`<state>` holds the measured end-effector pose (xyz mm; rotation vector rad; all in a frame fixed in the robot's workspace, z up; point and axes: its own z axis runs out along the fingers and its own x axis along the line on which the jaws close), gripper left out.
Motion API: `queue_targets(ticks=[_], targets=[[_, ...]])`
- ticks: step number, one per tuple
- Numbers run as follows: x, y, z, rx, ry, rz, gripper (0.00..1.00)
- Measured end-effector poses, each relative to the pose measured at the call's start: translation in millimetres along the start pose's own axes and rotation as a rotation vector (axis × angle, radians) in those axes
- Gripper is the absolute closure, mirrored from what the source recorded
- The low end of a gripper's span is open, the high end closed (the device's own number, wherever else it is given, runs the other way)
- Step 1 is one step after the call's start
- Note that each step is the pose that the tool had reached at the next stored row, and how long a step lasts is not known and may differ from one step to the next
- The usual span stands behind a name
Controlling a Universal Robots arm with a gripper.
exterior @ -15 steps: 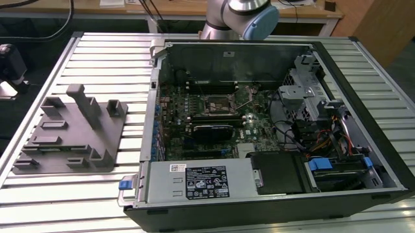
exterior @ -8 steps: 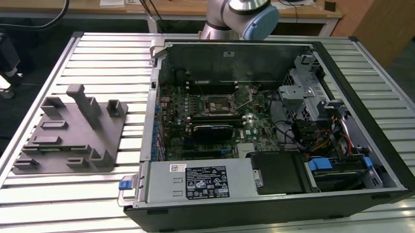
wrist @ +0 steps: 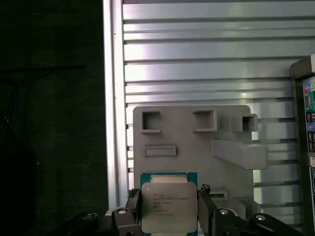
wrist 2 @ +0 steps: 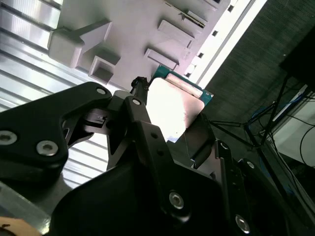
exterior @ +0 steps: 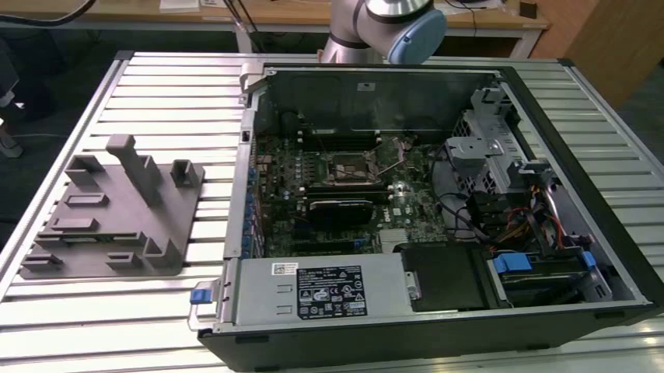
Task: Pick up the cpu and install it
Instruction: 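Pick up the cpu and move it towards the insertion slot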
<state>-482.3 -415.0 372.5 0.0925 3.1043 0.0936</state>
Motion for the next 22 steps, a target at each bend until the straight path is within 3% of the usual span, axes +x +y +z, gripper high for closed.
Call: queue_targets(ticks=[22], targets=[[-1.8, 3.5, -54.8, -0.0001, -0.0001, 0.000, 0.45]])
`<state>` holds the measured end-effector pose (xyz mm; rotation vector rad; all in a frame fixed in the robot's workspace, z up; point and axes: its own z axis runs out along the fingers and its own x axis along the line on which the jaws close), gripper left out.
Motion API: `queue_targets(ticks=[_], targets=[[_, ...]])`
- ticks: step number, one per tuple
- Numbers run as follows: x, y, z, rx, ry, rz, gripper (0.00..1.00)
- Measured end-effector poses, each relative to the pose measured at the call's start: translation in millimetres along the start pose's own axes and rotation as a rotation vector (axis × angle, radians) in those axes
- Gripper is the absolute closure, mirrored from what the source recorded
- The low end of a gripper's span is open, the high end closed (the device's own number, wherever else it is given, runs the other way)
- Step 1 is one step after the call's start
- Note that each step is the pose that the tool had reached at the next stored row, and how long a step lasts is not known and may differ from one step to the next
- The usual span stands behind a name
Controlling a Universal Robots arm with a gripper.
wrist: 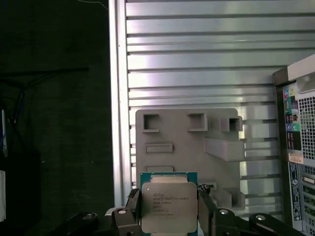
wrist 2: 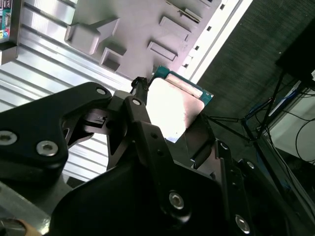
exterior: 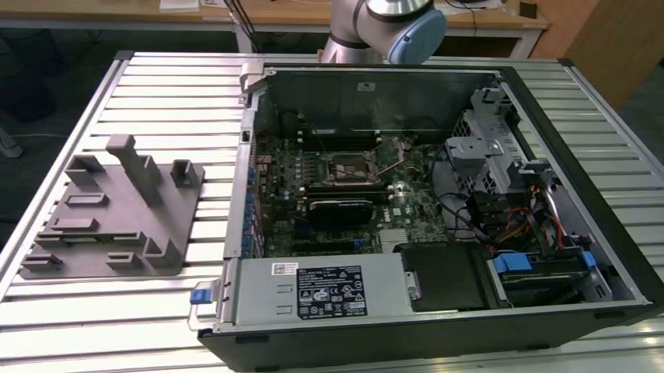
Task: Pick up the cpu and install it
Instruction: 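Pick up the cpu and move it towards the insertion slot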
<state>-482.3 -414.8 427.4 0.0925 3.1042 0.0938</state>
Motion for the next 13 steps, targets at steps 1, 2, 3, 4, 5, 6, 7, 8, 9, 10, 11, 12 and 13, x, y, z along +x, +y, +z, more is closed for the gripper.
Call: queue_targets(ticks=[1, 2, 3, 4, 5, 6, 7, 8, 9, 10, 11, 12, 13], targets=[[-0.1, 0.1, -2.4, 0.0000, 0.0001, 0.000, 0.45], [-0.2, 0.3, -4.6, 0.0001, 0.0001, 0.000, 0.45], [-0.2, 0.4, -6.3, 0.0001, 0.0001, 0.000, 0.45], [-0.2, 0.4, -7.2, 0.0001, 0.0000, 0.000, 0.45], [-0.2, 0.5, -7.3, 0.0000, 0.0000, 0.000, 0.45], [-0.2, 0.5, -7.3, 0.0000, 0.0000, 0.000, 0.45], [-0.3, 0.5, -7.3, -0.0001, -0.0001, 0.000, 0.45], [-0.3, 0.5, -7.4, 0.0000, 0.0000, 0.000, 0.45], [-0.3, 0.5, -7.5, 0.0000, 0.0001, 0.000, 0.45], [-0.4, 0.5, -7.6, 0.0001, 0.0001, 0.000, 0.45], [-1.2, 0.6, -7.7, 0.0002, 0.0004, 0.000, 0.45], [-2.5, 0.7, -7.5, 0.0001, 0.0002, 0.000, 0.45], [-3.9, 0.7, -7.3, 0.0000, 0.0000, 0.000, 0.45]])
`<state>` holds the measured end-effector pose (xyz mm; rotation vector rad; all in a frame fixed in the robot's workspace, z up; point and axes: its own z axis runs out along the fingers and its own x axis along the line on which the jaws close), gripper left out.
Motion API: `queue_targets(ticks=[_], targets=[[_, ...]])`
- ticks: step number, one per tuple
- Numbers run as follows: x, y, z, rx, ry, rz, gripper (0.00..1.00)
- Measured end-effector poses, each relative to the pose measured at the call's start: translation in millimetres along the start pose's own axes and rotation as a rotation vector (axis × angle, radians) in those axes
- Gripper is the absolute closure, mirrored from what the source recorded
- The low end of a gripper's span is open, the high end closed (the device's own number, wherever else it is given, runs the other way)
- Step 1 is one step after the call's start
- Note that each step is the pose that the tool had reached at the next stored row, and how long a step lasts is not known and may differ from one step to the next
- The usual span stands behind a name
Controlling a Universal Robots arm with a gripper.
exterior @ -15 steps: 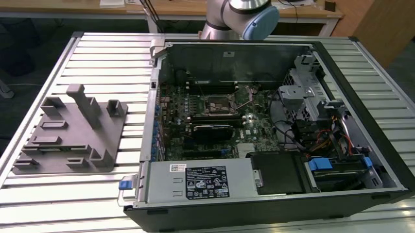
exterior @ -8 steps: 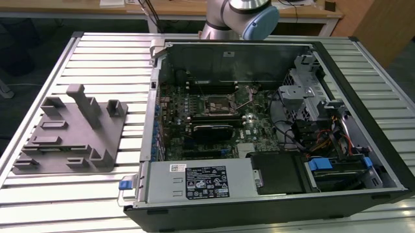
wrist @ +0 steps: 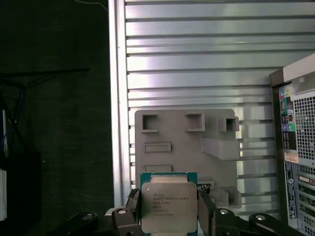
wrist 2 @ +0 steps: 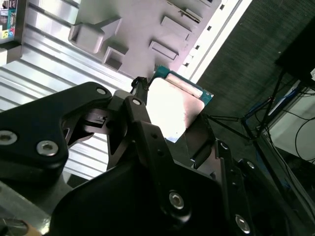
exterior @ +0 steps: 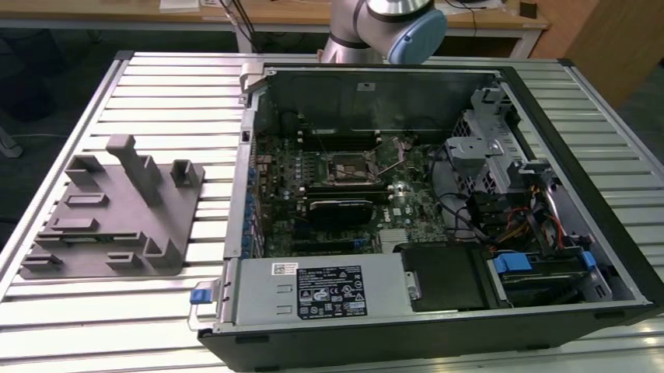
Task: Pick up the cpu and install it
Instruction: 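Pick up the cpu and move it towards the insertion slot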
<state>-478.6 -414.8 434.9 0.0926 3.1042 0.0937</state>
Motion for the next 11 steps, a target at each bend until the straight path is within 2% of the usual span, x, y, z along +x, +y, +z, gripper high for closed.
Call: queue_targets(ticks=[5, 11], targets=[[-10.7, 0.6, 0.4, 0.0000, 0.0000, 0.000, 0.45], [-28.1, 1.6, 1.0, 0.0000, 0.0000, 0.000, 0.45]])
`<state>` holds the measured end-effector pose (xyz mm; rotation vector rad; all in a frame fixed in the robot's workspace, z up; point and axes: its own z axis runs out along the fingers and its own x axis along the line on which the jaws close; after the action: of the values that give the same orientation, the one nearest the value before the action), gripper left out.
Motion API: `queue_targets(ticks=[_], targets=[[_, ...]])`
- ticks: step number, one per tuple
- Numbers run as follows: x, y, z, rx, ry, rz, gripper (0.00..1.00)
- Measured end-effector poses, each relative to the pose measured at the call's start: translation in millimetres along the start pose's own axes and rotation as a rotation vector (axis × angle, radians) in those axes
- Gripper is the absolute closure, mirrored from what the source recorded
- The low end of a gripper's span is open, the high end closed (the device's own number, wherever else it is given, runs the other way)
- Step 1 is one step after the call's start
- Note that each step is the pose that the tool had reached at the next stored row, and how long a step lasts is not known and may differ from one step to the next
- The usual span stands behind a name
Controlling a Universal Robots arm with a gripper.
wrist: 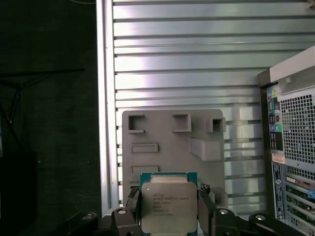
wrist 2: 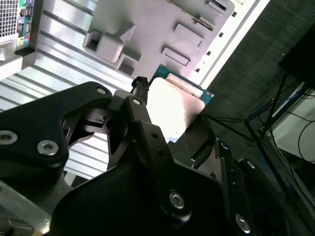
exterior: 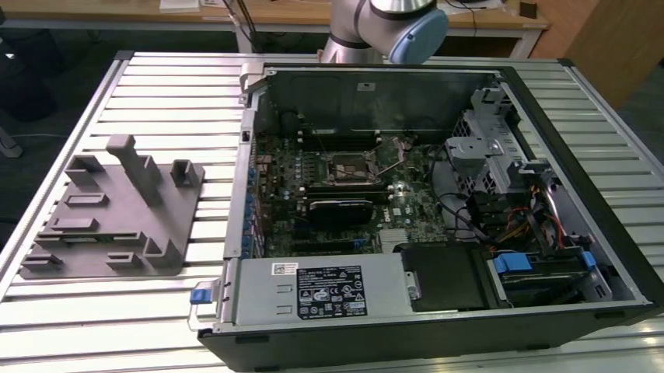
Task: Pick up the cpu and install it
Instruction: 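Pick up the cpu and move it towards the insertion slot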
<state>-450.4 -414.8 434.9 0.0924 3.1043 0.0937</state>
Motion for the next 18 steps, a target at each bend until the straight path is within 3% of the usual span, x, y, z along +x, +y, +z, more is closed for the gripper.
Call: queue_targets(ticks=[8, 18], targets=[[-27.8, 1.6, 1.0, 0.0000, 0.0000, 0.000, 0.45], [-57.3, 3.4, 2.1, 0.0000, 0.0000, 0.000, 0.45]])
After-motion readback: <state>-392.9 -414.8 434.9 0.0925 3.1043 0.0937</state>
